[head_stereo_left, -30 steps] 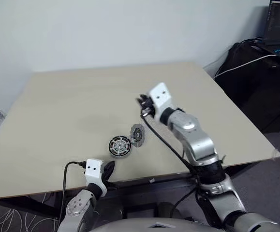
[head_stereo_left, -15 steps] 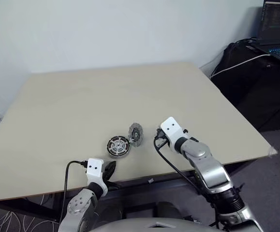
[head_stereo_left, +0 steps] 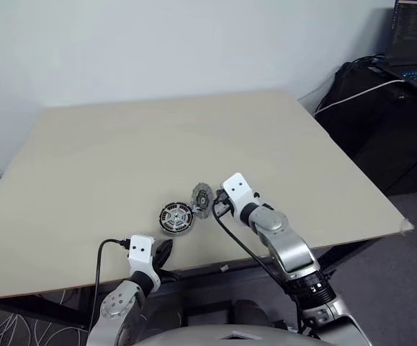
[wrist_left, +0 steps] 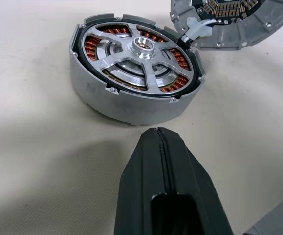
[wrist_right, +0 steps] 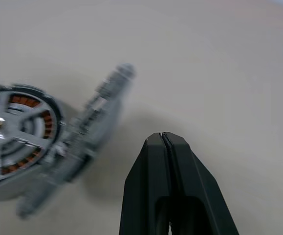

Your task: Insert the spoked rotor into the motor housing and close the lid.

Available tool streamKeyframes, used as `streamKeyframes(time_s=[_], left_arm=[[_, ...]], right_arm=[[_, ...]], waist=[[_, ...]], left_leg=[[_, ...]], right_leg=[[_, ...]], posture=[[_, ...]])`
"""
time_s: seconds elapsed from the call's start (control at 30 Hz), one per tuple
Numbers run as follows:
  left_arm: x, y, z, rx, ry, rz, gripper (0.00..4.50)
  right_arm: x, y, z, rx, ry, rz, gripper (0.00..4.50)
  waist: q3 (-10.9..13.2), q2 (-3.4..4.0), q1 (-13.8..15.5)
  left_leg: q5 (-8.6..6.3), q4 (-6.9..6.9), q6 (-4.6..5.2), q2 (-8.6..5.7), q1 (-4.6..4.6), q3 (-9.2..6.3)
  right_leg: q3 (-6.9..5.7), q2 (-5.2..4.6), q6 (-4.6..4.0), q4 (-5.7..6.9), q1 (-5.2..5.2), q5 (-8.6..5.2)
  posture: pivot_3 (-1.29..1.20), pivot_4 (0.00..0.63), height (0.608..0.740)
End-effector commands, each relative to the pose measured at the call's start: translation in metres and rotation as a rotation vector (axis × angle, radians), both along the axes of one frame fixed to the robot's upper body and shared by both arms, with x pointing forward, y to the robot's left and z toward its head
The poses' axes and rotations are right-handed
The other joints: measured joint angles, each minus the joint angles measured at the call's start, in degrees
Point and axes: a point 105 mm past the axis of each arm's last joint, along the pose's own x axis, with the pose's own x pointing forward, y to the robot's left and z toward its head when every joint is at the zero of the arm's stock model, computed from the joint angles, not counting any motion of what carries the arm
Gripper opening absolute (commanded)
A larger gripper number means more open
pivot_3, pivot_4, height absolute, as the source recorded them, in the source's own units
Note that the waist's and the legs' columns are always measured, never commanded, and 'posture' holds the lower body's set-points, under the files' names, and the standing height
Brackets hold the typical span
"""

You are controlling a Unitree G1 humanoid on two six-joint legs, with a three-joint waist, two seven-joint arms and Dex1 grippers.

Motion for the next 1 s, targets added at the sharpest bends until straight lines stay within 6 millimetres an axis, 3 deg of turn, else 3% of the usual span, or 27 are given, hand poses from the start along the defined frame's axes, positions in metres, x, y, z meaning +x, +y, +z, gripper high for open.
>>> streamKeyframes(time_s=[0.03,0.23,0.6,1.0], left_arm=[[0.006,-0.001,0.011,-0.013,-0.050,0.000,0.00],[0.007,-0.001,0.008,-0.016,-0.045,0.002,0.00],[0.007,0.001,0.007,-0.001,-0.046,0.007,0.00],[0.005,0.003,0.008,0.007,-0.044,0.019,0.00]], right_arm=[[0.001,0.013,0.022,0.064,-0.045,0.074,0.04],[-0.008,0.034,0.037,0.168,0.001,0.187,0.04],[-0.014,0.069,0.047,0.200,0.009,0.320,0.04],[-0.021,0.095,0.020,0.179,0.109,0.386,0.04]], waist=[[0.00,0.00,0.00],[0.02,0.02,-0.08],[0.03,0.04,-0.07],[0.03,0.06,-0.11]], left_leg=[[0.00,0.00,0.00,0.00,0.00,0.00],[0.00,0.00,0.00,0.01,0.00,-0.01],[-0.01,-0.01,-0.02,0.00,-0.01,-0.03],[-0.02,-0.05,-0.04,0.00,0.00,-0.03]], right_leg=[[0.00,0.00,0.00,0.00,0.00,0.00],[0.00,0.02,-0.01,0.01,-0.01,0.00],[-0.01,0.01,0.20,0.02,-0.04,0.12],[-0.02,0.02,0.21,0.02,-0.06,0.13]], posture=[[0.00,0.000,0.740],[0.00,0.000,0.740],[0.00,0.000,0.740],[0.00,0.000,0.740]])
